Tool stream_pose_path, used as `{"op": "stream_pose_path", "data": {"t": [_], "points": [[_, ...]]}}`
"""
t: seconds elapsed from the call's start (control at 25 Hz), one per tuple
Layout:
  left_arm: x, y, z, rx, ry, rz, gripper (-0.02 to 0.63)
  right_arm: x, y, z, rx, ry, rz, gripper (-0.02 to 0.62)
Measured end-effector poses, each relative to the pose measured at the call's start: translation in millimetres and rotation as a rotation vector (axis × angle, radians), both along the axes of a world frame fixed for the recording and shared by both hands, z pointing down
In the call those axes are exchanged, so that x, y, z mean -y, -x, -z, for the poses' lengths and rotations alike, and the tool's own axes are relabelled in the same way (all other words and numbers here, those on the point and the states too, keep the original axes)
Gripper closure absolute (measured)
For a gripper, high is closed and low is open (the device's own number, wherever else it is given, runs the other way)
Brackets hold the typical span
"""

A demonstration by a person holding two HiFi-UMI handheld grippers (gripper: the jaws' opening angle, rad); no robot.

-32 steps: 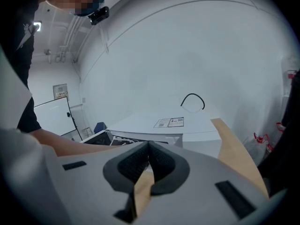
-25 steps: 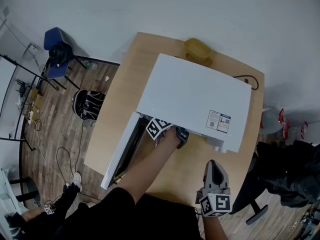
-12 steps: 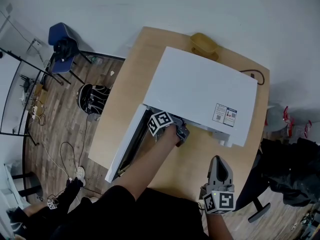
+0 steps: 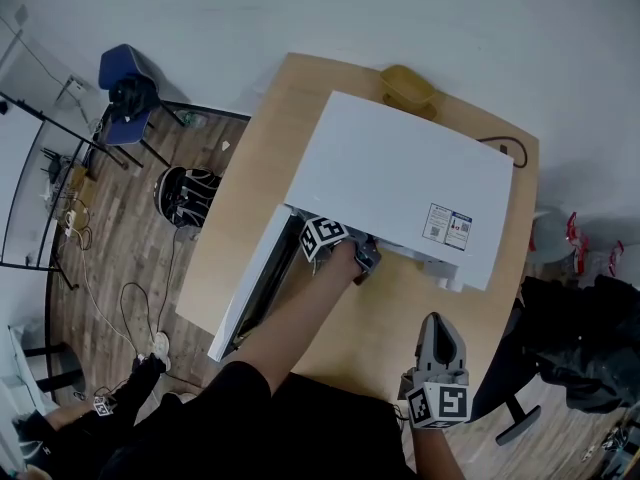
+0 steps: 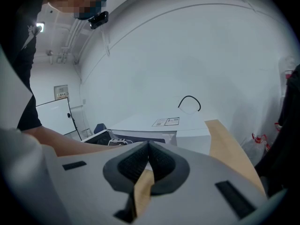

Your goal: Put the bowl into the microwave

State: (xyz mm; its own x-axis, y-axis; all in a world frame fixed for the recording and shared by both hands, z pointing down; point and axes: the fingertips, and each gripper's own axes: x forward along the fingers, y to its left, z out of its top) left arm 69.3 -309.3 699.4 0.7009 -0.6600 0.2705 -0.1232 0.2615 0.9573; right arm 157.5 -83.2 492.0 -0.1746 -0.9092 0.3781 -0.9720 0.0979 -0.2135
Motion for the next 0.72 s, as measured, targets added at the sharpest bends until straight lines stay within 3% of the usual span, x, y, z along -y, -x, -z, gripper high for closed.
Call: {"op": "stream_pose_path", "data": {"t": [0.08, 0.28, 0.52, 0.6, 0.72], "points": [[-0.3, -0.3, 2.0, 0.042, -0.014, -0.013, 0.356, -1.2, -4.1, 0.3, -0.004, 0.000, -0.007, 0.537], [-4.3, 6.5, 7.2, 0.262, -0.116, -0.078, 0.330, -0.9, -13.3, -1.0, -0.015, -0.003, -0.016, 0.537], [-6.6, 9.0, 6.8, 0.367, -0.194, -0.123, 0.331, -1.5, -7.1, -3.5, -0.009, -0.007, 0.000, 0.537], [-5.4, 9.4, 5.9, 0.355, -0.191, -0.091, 0.336, -3.5, -4.5, -5.1, -0.004, -0.003, 0.005, 0.536], [1.4, 10.7, 4.8, 0.253, -0.138, -0.001, 0.357, -6.1, -2.8, -6.9, 0.005, 0.006, 0.004, 0.537]]}}
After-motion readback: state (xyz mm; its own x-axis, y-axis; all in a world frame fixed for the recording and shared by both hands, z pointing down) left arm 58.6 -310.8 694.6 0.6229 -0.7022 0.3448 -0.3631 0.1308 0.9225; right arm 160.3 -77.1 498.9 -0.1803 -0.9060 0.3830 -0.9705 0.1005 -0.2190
